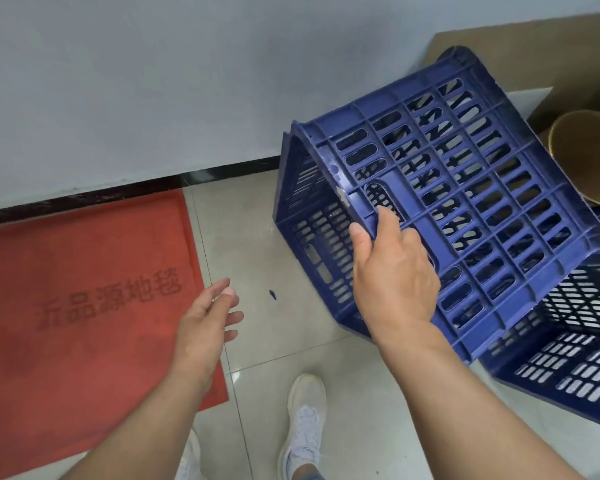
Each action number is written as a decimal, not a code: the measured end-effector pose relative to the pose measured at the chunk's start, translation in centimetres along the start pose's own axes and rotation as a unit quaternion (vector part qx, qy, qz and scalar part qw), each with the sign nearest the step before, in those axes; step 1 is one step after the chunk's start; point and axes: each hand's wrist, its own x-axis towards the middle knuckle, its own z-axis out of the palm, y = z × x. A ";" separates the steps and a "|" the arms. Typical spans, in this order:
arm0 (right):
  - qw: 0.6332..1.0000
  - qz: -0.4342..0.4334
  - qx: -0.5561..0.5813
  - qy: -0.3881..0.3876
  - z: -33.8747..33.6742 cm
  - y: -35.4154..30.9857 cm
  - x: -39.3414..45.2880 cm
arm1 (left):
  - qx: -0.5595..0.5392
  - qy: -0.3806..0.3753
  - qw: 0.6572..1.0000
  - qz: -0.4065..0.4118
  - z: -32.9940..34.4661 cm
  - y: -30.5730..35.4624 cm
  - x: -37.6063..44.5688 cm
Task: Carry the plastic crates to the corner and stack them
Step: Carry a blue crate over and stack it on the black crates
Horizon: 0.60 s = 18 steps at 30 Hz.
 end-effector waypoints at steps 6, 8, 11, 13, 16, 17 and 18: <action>0.999 -0.008 0.005 0.038 -2.5 1.2 2.2 | 0.009 0.003 1.000 0.005 -0.2 -0.6 0.7; 0.999 0.000 0.013 0.041 -4.1 1.5 2.9 | 0.018 0.004 1.000 0.005 -0.3 -0.8 1.1; 0.998 0.013 0.041 0.040 -6.6 1.6 3.4 | 0.044 0.009 0.999 0.000 -0.8 -0.6 1.7; 0.996 0.006 0.070 0.046 -8.2 1.4 3.3 | 0.066 0.019 0.998 0.004 -1.5 -0.4 2.1; 0.986 -0.013 0.158 0.047 -9.8 1.4 3.0 | 0.103 0.058 0.993 -0.026 -3.2 -0.4 3.1; 0.980 -0.010 0.197 0.036 -10.4 1.3 2.6 | 0.098 0.078 0.991 -0.050 -4.0 -0.5 3.6; 0.973 -0.003 0.229 0.024 -10.8 1.2 2.3 | 0.085 0.095 0.989 -0.077 -4.8 -0.7 4.0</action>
